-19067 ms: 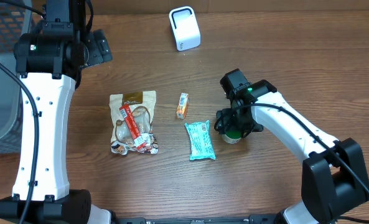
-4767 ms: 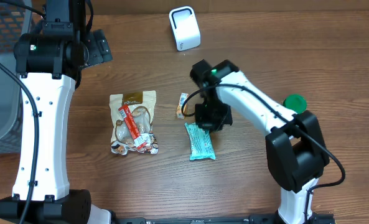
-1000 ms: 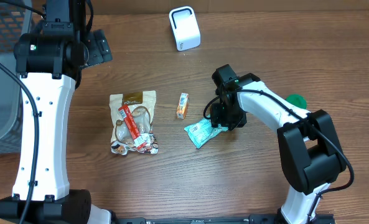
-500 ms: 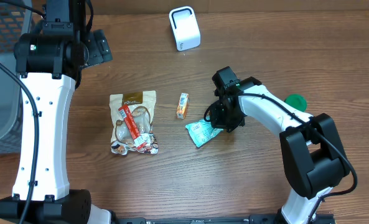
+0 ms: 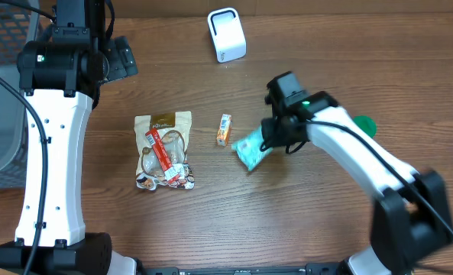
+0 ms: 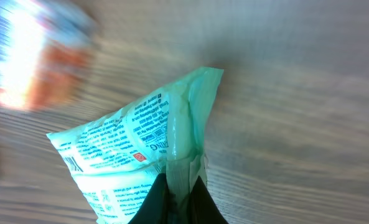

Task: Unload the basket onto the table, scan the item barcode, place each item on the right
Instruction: 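Carry the teal wipes pack up to the white scanner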

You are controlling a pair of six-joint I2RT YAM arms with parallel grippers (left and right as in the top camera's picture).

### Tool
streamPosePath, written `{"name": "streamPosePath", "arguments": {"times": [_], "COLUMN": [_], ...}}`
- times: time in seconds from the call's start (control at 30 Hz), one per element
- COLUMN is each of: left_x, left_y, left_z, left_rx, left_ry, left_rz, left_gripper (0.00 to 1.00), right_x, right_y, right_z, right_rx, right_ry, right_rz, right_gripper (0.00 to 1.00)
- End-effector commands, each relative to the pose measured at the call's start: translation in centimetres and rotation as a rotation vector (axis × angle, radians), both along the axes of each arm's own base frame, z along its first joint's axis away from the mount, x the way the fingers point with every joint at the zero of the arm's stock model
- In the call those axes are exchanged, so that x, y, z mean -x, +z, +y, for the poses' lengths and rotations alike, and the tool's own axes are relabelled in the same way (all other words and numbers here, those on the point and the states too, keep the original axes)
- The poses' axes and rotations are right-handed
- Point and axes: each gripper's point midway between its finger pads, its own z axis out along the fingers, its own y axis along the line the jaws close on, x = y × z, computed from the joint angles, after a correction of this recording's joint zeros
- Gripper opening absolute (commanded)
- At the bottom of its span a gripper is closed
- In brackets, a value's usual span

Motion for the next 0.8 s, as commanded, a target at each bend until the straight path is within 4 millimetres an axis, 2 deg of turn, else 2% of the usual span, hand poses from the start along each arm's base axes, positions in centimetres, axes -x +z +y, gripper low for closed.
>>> {"name": "streamPosePath", "arguments": {"times": [0.0,0.13,0.27,0.37,0.43,0.57,0.7,0.77], "left_x": [0.1,0.1,0.1,0.1,0.1,0.1,0.1,0.1], "left_y": [0.6,0.6,0.6,0.6,0.6,0.6,0.6,0.6], "left_z": [0.0,0.0,0.0,0.0,0.0,0.0,0.0,0.0], "left_rx": [-0.016,-0.016,-0.016,-0.016,-0.016,-0.016,-0.016,-0.016], "left_ry": [-0.009,-0.009,-0.009,-0.009,-0.009,-0.009,-0.009,-0.009], "left_rz": [-0.014,-0.014,-0.014,-0.014,-0.014,-0.014,-0.014,-0.014], "left_gripper": [1.0,1.0,1.0,1.0,1.0,1.0,1.0,1.0], "right_x": [-1.2,-1.1,-1.2,-2.0,-3.0,-4.6,-6.4,-7.5], "right_y": [5.8,6.9,7.0,7.7,8.9,13.6,19.9,22.9], "right_z": [0.1,0.1,0.2,0.5,0.5,1.2,1.8,1.5], "right_rx": [-0.049,-0.063,-0.066,-0.065,-0.062,-0.063,-0.057,-0.019], "right_ry": [0.024,0.024,0.029,0.056,0.054,0.13,0.214,0.226], "right_rz": [-0.166,-0.193,-0.2,-0.248,-0.299,-0.419,-0.596,-0.702], "right_gripper": [0.04,0.04,0.04,0.04,0.03,0.03,0.03,0.03]}}
